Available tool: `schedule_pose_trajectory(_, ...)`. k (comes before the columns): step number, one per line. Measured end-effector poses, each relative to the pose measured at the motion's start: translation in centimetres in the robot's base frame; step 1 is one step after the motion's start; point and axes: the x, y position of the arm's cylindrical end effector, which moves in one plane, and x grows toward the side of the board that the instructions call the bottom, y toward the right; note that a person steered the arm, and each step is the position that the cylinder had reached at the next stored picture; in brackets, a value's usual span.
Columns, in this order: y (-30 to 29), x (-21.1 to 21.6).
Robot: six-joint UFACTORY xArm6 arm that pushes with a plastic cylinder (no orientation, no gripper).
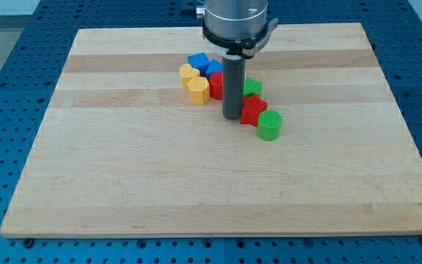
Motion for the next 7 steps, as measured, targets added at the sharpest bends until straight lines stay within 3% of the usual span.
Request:
schedule_pose_trajectory(2, 1.8, -1.2)
schedule_pose_trajectory(4, 3.3, 1.8)
schedule_pose_trajectory(7, 3.9, -1.7)
